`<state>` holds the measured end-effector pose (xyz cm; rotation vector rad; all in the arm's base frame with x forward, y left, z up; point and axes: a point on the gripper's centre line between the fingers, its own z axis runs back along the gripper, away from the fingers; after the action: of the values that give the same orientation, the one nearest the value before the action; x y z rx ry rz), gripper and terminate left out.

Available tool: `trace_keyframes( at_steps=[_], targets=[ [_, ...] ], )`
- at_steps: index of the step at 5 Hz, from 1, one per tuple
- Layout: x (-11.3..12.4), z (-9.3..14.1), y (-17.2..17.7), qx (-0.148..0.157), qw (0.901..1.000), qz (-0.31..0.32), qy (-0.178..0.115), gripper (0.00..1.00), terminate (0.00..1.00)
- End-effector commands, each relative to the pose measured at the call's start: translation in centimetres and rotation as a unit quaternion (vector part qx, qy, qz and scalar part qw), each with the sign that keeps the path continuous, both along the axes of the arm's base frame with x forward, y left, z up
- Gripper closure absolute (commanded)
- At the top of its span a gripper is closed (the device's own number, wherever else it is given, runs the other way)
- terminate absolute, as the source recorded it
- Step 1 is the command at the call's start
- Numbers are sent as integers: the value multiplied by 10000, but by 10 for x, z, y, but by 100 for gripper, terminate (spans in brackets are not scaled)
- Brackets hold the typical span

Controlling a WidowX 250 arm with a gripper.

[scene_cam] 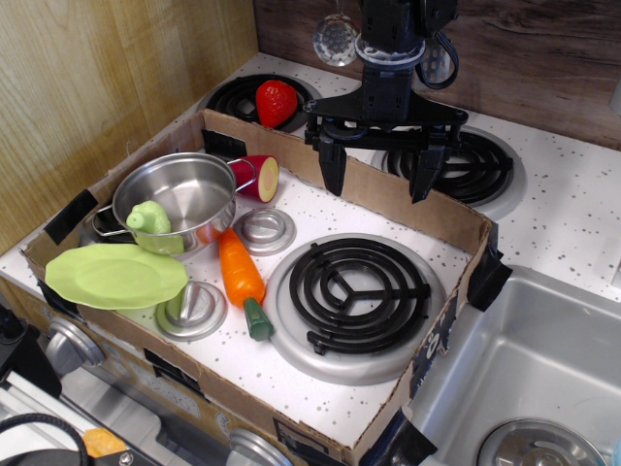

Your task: Take broccoli out of pan

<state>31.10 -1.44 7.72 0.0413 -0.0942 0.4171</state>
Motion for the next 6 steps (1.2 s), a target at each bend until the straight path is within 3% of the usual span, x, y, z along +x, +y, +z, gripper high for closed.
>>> trace_keyframes(
  at_steps=[1, 2, 3, 4, 5, 6],
  targets=[
    [0, 0, 0, 0, 10000, 0, 0, 0, 0],
    [2, 11, 13, -163, 9998, 52, 123, 0, 0],
    [0, 26, 34, 194, 9995, 241, -56, 0, 0],
    [-11, 41, 63, 191, 9995, 259, -56, 0, 0],
    [-29, 49, 93, 484, 9986, -179, -98, 0, 0],
    [-56, 38, 113, 610, 9958, -690, 17, 0, 0]
  ],
)
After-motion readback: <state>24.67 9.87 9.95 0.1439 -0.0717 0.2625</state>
